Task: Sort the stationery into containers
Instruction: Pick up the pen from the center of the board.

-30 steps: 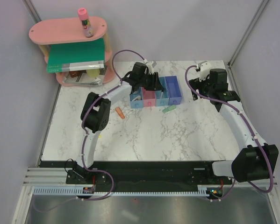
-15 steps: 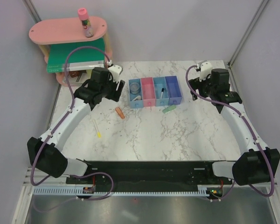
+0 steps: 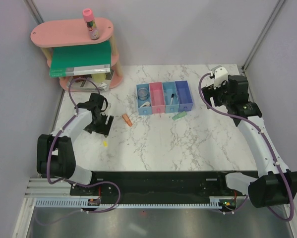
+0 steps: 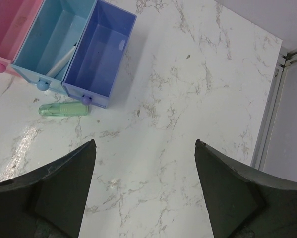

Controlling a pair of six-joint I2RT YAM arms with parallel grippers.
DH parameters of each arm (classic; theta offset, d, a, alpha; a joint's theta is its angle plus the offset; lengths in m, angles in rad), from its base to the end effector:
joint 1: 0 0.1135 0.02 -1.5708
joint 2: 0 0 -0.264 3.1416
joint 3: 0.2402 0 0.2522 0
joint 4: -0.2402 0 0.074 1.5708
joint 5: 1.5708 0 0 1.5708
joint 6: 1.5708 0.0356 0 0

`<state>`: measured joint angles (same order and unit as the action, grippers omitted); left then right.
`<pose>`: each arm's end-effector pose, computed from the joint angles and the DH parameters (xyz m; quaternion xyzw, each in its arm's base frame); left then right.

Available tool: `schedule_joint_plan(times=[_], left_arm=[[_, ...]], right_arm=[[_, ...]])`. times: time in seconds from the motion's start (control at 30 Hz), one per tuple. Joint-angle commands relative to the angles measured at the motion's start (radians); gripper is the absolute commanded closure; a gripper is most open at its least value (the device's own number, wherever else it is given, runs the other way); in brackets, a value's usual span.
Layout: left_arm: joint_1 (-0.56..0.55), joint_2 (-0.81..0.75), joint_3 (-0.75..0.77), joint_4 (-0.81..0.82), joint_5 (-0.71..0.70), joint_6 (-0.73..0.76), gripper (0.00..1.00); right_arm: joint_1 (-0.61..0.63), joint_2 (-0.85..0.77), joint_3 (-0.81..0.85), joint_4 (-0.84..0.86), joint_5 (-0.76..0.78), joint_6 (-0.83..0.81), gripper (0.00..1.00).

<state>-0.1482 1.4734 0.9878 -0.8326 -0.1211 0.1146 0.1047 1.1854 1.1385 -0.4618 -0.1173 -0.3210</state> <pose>0.2640 -0.0351 0.2091 0.1222 0.9827 0.0579 0.1267 0.2619 0.0317 0.3533 -0.2108 0.8351 -0.0043 0.5081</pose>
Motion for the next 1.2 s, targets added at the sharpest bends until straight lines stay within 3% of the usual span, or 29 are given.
schedule_joint_plan(times=[0.0, 0.53, 0.8, 1.17], left_arm=[[0.013, 0.033, 0.031, -0.037, 0.046, -0.023, 0.14], [0.015, 0.275, 0.114, -0.025, 0.066, -0.053, 0.22], [0.015, 0.337, 0.114, 0.020, 0.031, -0.050, 0.38], [0.015, 0.350, 0.183, 0.052, -0.058, -0.050, 0.37]], right_arm=[[-0.002, -0.032, -0.011, 0.005, -0.015, -0.029, 0.12], [-0.002, -0.038, 0.015, -0.008, -0.022, -0.030, 0.12], [-0.002, -0.027, 0.032, -0.009, -0.041, -0.016, 0.12], [-0.002, -0.030, 0.010, -0.011, -0.051, -0.009, 0.12]])
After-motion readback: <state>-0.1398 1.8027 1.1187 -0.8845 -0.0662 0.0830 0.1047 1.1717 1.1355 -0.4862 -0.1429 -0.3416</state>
